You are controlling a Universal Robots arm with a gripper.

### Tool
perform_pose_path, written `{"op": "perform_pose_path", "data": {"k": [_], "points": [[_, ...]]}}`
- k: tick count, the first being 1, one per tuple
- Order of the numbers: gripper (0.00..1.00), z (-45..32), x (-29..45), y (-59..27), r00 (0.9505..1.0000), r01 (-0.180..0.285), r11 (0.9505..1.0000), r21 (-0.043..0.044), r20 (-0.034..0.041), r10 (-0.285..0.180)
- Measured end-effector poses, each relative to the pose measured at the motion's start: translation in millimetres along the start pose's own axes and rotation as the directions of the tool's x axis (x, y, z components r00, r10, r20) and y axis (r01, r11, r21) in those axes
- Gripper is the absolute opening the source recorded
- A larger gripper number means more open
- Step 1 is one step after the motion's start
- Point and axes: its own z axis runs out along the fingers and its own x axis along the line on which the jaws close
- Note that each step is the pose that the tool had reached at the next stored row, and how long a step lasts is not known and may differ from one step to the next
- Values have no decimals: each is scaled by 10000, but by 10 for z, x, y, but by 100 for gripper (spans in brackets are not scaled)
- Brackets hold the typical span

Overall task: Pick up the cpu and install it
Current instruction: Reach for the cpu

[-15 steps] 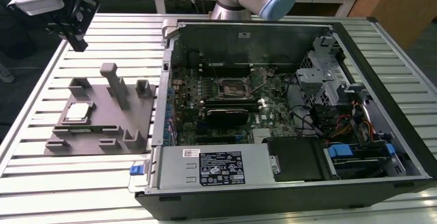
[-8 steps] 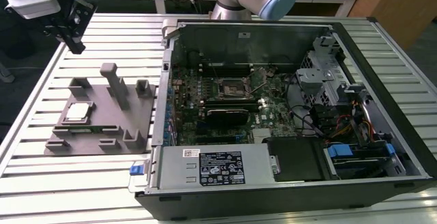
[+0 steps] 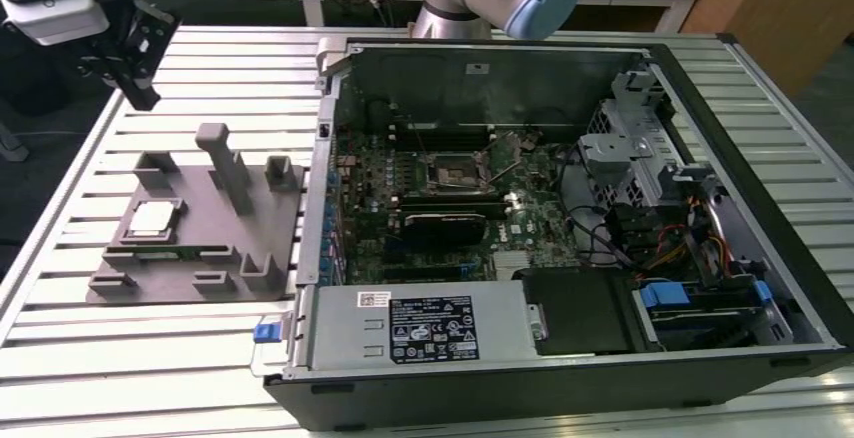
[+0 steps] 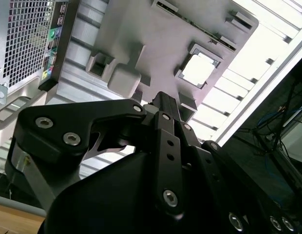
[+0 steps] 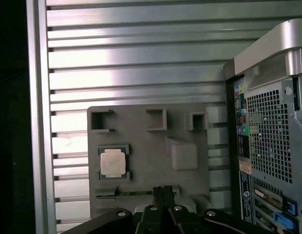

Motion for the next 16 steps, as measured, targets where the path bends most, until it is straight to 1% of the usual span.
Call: {"op": "perform_pose_path", "data": {"k": [9,16], "points": [[11,45,95,-9,10000,0,10000,19,3,0],[11,98,181,-17,10000,1,10000,37,4,-1]]}}
